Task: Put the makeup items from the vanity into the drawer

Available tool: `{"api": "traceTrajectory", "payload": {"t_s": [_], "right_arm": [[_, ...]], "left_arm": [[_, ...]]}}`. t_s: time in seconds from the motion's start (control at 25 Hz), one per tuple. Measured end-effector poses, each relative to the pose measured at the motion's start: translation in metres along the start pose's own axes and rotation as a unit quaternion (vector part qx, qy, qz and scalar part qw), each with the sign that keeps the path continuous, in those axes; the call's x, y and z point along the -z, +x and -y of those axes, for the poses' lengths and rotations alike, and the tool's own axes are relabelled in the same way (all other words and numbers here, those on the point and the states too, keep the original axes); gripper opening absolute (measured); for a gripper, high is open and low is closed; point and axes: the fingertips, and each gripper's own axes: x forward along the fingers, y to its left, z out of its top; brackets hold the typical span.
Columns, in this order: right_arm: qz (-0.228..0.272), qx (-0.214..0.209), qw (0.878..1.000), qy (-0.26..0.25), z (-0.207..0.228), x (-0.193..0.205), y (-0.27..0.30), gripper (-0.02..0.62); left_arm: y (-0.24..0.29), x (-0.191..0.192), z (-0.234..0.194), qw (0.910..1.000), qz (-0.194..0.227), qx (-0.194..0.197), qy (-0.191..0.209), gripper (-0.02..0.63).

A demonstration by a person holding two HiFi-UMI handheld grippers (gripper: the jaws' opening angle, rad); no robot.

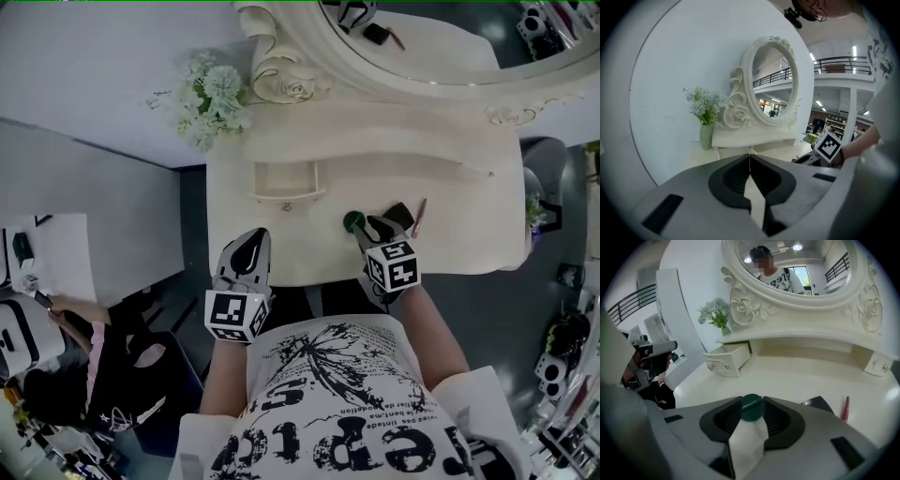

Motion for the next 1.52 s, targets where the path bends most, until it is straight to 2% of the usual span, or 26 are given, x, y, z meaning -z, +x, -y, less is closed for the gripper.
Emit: {"api": "traceTrajectory", "payload": {"t_s": [0.2, 0.44, 0.6, 0.64, 0.8, 1.08, 1.28, 1.52], "right_arm": [[-0.024, 0.026, 0.999, -0.007, 0.010, 0.006, 0.017, 0.143], [-0.040, 0.031, 0.998, -0.021, 0.009, 0.010, 0.022, 0.141], [-0.038, 0.033, 0.998, -0.027, 0.009, 0.008, 0.021, 0.103], [-0.035, 0.037, 0.998, -0.027, 0.011, 0.006, 0.020, 0.052], [-0.018, 0.036, 0.999, -0.028, 0.009, -0.006, 0.013, 0.035], [0.047, 0.031, 0.998, -0.018, -0.001, -0.067, -0.005, 0.035], [0.089, 0.013, 0.995, -0.045, -0.027, -0.120, -0.002, 0.035], [0.096, -0.016, 0.992, -0.076, -0.069, -0.148, 0.018, 0.035]], "left_arm": [[0.011, 0.013, -0.002, 0.9998, -0.014, 0.010, -0.010, 0.020], [0.016, 0.017, -0.001, 0.9996, -0.019, 0.018, -0.012, 0.020], [0.017, 0.016, 0.000, 0.9995, -0.020, 0.021, -0.008, 0.020], [0.017, 0.014, 0.000, 0.9995, -0.018, 0.023, -0.007, 0.020], [0.014, 0.009, -0.003, 0.9995, -0.017, 0.025, -0.003, 0.020], [0.006, -0.011, -0.016, 0.9998, 0.005, 0.020, 0.005, 0.020], [-0.005, -0.026, -0.037, 0.9996, 0.027, -0.001, 0.008, 0.020], [-0.027, -0.037, -0.064, 0.9984, 0.046, -0.032, 0.003, 0.020]]}}
